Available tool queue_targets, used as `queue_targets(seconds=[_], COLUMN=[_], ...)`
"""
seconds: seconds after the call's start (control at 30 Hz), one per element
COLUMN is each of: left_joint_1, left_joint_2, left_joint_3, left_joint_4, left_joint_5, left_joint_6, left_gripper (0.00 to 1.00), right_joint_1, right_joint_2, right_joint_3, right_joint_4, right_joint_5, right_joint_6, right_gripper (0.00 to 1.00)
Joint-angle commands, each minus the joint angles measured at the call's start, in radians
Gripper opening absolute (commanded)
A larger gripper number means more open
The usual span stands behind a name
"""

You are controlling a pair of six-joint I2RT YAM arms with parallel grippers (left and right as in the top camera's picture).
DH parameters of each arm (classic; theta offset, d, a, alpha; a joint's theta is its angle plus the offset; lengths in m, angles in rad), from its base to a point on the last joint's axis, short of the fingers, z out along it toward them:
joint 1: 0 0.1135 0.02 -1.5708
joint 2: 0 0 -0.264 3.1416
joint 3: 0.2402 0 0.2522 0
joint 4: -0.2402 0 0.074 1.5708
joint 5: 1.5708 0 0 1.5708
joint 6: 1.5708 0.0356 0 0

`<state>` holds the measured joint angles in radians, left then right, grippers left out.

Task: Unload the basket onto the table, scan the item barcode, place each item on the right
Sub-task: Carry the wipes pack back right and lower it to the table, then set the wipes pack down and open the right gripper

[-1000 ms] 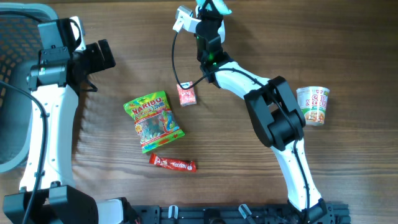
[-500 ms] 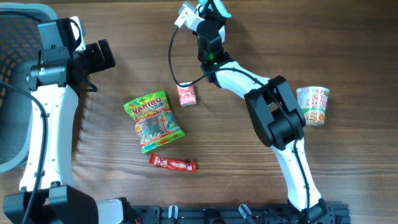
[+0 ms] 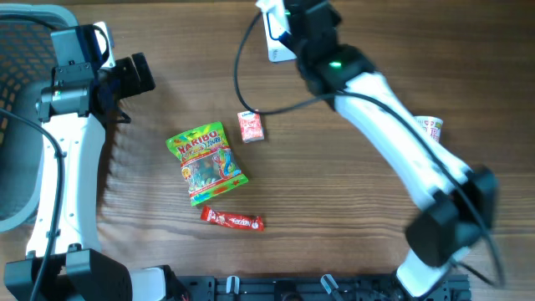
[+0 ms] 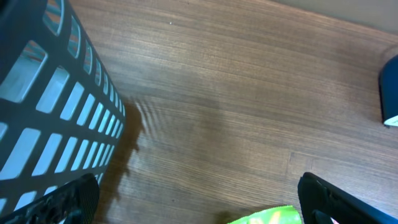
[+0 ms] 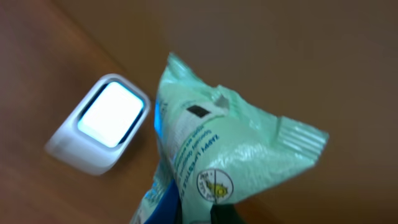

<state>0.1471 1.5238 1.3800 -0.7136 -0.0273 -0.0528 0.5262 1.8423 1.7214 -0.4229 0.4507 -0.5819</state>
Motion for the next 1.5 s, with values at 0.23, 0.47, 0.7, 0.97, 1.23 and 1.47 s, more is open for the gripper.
queue_targets(seconds=[0.23,0.47,0.7,0.97,1.23,1.47], left_joint_1=[0.008,0.008,0.008,0.008,0.008,0.008], left_joint_2=[-0.009,-0.009,-0.009,-0.009,-0.009,-0.009], left_joint_3=[0.008,0.008,0.008,0.008,0.008,0.008], left_joint_4=[0.002,0.003,0.002,0.002,0.002,0.002], left_joint_5=[0.008,0.008,0.008,0.008,0.008,0.008], left_joint_6=[0.016,0.016,0.016,0.015,0.016,0.016], left_gripper=[1.00,1.00,1.00,1.00,1.00,1.00], right_joint_1=[-0.172,-0.270,-0.271,-0.270,-0.270,-0.269], right_joint_2=[-0.143,-0.142,-0.142,-0.143,-0.145,-0.144], right_joint_3=[-0.105,-0.506,-0.696,-0.621,-0.448,-0.576], right_joint_4=[-0.789,-0.512,-0.340,-0.369,-0.578,-0.566], right_joint_5=[-0.518,-0.557,-0.555,-0.397,-0.524,-0.505], right_joint_6=[0.429,0.590,0.592,0.638,0.637,0.690], right_gripper=[0.04,0.04,0.27,0.66,0.49,0.40])
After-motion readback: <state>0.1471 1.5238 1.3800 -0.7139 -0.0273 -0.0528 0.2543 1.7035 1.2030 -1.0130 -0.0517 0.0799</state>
